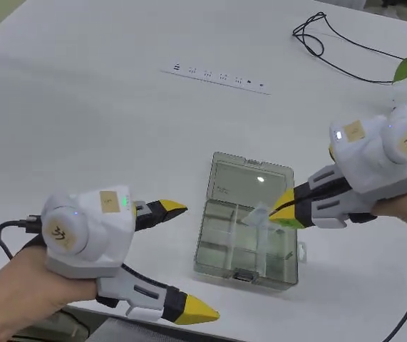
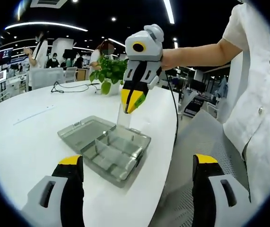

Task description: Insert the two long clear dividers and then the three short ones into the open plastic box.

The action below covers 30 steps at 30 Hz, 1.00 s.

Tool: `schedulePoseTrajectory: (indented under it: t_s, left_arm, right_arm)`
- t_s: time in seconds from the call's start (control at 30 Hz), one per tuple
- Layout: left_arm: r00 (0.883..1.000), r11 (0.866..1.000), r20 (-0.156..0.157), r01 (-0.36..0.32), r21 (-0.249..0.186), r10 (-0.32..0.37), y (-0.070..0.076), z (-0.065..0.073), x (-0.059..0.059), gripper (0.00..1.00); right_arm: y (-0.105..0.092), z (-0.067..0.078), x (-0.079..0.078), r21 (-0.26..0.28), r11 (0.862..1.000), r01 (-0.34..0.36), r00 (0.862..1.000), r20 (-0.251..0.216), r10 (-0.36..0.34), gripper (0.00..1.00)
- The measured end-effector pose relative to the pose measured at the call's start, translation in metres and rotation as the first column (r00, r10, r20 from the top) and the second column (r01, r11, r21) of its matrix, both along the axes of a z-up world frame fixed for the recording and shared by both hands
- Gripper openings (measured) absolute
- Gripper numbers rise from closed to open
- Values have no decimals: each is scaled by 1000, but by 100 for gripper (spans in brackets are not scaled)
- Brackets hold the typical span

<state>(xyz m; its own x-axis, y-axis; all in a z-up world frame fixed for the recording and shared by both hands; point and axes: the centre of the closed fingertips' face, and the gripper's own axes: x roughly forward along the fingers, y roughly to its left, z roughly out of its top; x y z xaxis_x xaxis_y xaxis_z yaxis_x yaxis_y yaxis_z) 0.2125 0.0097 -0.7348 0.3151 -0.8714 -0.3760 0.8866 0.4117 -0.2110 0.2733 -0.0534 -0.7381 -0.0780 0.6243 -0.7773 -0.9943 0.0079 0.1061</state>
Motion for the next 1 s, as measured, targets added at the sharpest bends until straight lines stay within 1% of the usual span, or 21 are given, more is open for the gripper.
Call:
schedulePoseTrajectory:
  t_s: [0.17, 0.37, 0.43, 0.57, 0.67, 0.83, 0.9, 1.0]
  left_arm:
    - [1000, 1000, -11, 0, 5, 0, 2, -4, -1, 99]
    - [1000, 1000, -18, -7, 2, 7, 3, -4, 0, 99]
    - [1000, 1000, -21, -7, 1, 7, 2, -4, 0, 99]
    - [1000, 1000, -25, -8, 1, 8, 3, -5, 0, 98]
    - [1000, 1000, -26, -10, -4, 10, 3, -4, 1, 98]
    - [999, 1000, -31, -11, -3, 11, 3, -6, 1, 98]
    - [1000, 1000, -27, -10, -2, 10, 3, -6, 1, 97]
    - [999, 1000, -32, -12, -2, 12, 4, -7, 1, 97]
  right_arm:
    - [-1, -11, 0, -5, 1000, 10, 1000, -2, -10, 2]
    - [0, -13, 2, 8, 1000, 30, 1000, 4, -31, 2]
    - [-1, -16, 5, 10, 999, 38, 999, -3, -38, 2]
    - [0, -17, 3, 12, 999, 44, 999, -11, -44, 2]
    - [-2, -21, 5, 8, 999, 44, 999, -15, -44, 2]
    - [-4, -24, 6, 9, 999, 37, 999, 0, -37, 2]
    - [-4, -25, 6, 10, 999, 33, 999, 4, -33, 2]
    - [0, -25, 3, 20, 1000, 20, 1000, 21, -20, 2]
